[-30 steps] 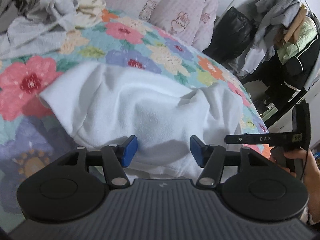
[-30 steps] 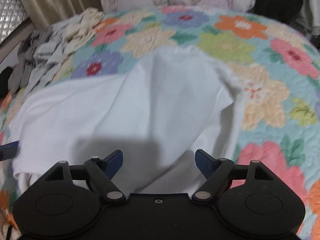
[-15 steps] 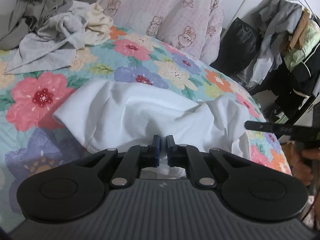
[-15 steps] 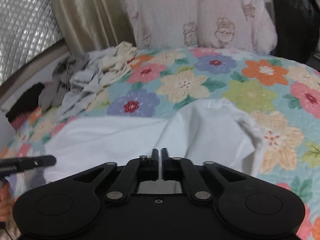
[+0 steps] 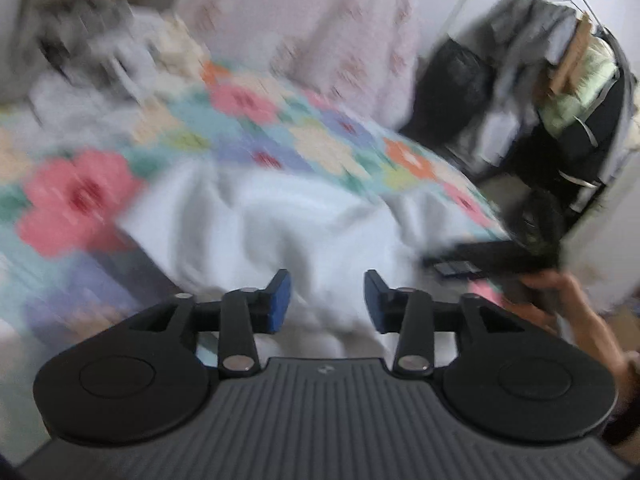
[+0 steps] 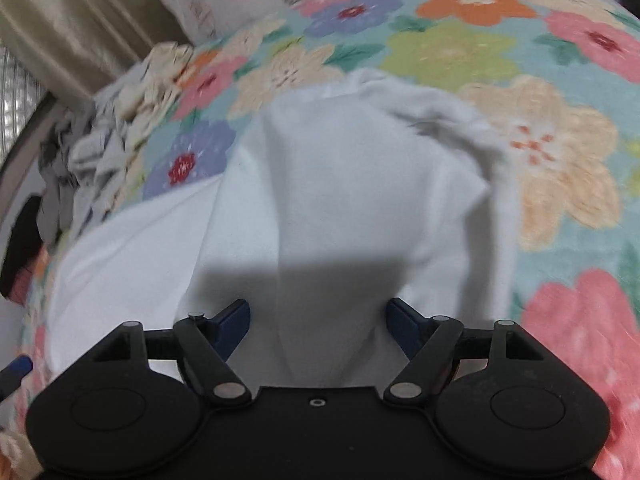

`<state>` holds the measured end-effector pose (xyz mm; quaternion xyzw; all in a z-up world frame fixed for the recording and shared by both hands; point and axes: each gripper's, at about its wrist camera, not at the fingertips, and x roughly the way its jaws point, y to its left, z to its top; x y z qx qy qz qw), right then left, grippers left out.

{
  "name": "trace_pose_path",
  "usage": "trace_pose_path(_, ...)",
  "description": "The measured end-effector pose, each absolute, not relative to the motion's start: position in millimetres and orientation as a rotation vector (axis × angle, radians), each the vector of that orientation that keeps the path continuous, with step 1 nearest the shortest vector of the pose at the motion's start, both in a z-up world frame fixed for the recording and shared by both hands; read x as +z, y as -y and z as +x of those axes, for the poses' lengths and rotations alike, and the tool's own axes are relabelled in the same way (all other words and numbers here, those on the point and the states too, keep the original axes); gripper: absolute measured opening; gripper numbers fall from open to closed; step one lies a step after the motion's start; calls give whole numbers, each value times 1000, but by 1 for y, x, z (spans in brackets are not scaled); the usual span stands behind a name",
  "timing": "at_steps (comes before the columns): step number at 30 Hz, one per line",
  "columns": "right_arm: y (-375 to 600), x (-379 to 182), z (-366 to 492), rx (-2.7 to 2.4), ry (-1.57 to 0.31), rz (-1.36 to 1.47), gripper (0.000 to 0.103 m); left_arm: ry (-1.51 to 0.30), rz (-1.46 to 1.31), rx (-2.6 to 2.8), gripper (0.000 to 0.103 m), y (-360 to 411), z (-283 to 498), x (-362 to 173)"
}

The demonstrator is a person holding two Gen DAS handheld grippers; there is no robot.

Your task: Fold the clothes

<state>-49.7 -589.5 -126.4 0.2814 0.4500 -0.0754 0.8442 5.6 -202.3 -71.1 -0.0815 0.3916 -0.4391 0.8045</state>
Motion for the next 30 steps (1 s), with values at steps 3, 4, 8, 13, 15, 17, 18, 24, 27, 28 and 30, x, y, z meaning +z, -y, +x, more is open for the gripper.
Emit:
trace_pose_path(3, 580, -128, -43, -159, -936, 562, 80, -847, -89, -975, 59, 223, -3, -80)
trace_pose_path(4, 579, -128, -45, -152, -920, 545, 76, -843, -70, -977, 67, 230, -4, -83)
trace_pose_path(8, 567, -114, -52, -92, -877, 457, 12, -797, 50, -902, 57, 257, 1, -93)
trace_pose_path(13, 555, -88, -63, -96, -777, 339, 9, -750, 133, -826, 22, 261, 3, -93)
trace_pose_path(15, 553, -69, -74, -73, -701, 341, 9, -682, 189, -810, 20, 260, -9, -82)
trace_pose_path(17, 551, -53, -87, -39, -639, 360, 9, -610, 249, -791, 20, 260, -22, -71)
trace_pose_path(18, 550, -47, -94, -21, -618, 364, 9, -589, 257, -788, 20, 259, -27, -66)
trace_pose_path(24, 542, -27, -109, 20, -561, 292, 9, -582, 245, -789, 18, 270, -11, -55)
trace_pose_path(27, 553, -12, -84, -10, -539, 248, 9, -541, 287, -797, 16, 286, 15, -37)
trace_pose_path(28, 559, -1, -72, -29, -517, 222, 9, -502, 289, -785, 12, 293, 30, -23)
trace_pose_path(30, 571, 28, -46, -56, -460, 184, 9, -416, 286, -753, 12, 307, 62, 10)
